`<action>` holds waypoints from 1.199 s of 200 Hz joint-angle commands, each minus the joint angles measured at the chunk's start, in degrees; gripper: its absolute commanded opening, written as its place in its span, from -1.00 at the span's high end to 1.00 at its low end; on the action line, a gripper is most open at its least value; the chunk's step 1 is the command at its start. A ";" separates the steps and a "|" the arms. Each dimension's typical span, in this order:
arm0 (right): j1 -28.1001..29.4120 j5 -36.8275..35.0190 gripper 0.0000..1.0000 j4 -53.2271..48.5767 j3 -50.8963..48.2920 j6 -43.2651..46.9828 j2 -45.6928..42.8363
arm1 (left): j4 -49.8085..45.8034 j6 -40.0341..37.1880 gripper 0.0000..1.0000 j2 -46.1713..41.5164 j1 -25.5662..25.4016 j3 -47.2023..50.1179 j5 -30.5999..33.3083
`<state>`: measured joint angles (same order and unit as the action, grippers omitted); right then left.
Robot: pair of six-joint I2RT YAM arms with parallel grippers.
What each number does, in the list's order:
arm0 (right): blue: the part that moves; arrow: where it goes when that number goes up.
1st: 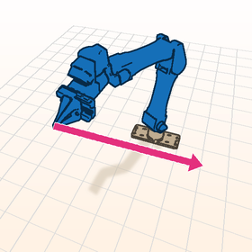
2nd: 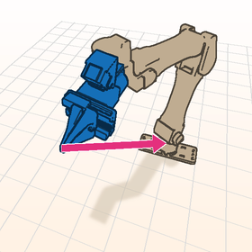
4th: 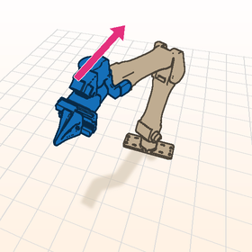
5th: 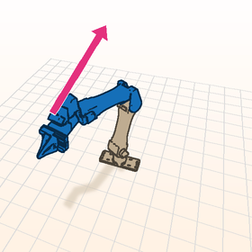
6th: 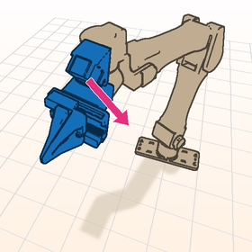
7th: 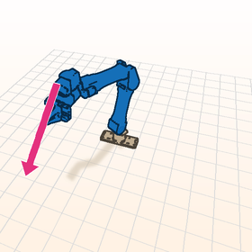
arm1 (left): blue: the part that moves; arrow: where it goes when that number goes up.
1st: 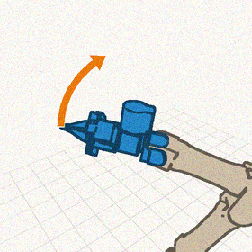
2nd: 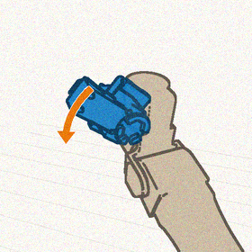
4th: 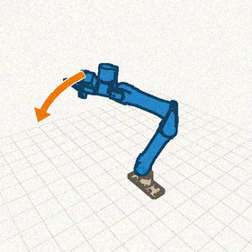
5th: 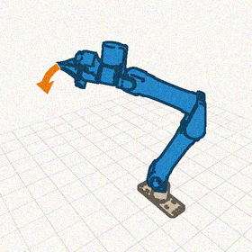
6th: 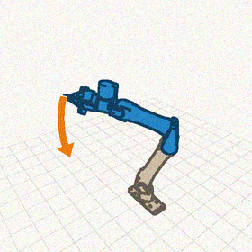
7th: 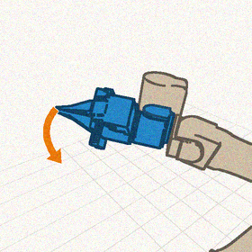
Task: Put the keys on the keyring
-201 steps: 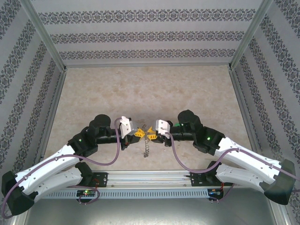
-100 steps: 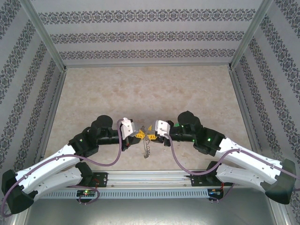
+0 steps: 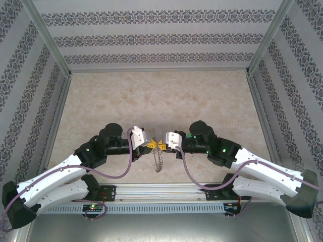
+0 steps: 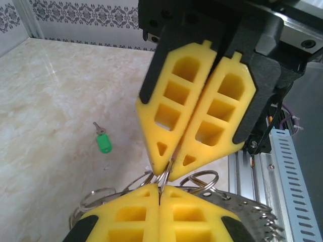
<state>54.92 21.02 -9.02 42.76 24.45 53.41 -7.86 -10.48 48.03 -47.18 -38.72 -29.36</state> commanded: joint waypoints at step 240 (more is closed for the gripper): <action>-4.62 16.43 1.00 24.87 -8.88 -15.73 -7.27 | 22.73 8.30 0.57 -5.23 -0.81 6.20 -7.64</action>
<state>50.39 35.48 10.24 34.63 10.70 46.44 10.00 -3.16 42.83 -47.27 -33.10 -34.96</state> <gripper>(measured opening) 0.044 0.254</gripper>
